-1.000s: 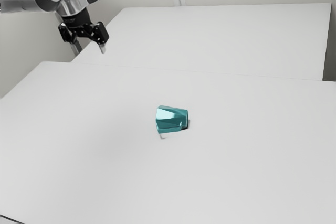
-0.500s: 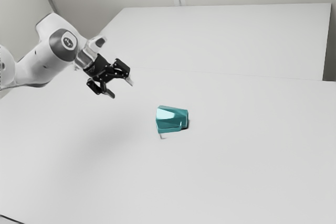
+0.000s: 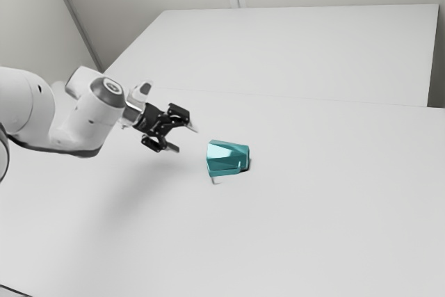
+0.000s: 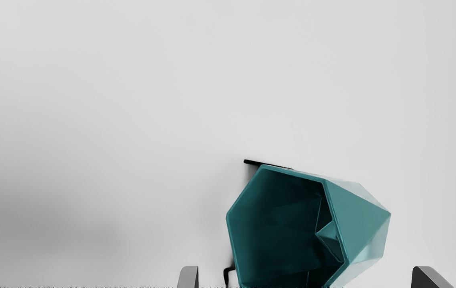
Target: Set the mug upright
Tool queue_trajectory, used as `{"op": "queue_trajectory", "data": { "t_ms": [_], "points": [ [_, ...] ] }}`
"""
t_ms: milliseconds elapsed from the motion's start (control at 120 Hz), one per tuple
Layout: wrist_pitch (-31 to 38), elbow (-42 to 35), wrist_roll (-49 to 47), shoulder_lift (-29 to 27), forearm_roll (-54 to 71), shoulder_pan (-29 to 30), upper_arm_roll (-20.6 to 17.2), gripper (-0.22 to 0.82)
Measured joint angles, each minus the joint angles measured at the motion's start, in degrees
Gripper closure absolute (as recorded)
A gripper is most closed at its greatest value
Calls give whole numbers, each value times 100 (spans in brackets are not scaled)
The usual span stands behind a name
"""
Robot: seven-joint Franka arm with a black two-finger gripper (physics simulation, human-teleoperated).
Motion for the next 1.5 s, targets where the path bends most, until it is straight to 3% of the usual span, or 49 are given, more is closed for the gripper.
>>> {"op": "queue_trajectory", "data": {
  "t_ms": [1125,1325,1500],
  "points": [
    [277,-76,2046,462,-1970,-654,-19,7],
    [277,20,2203,598,-2006,-678,-56,18],
    [276,54,2307,625,-2015,-711,-63,37]
  ]
}}
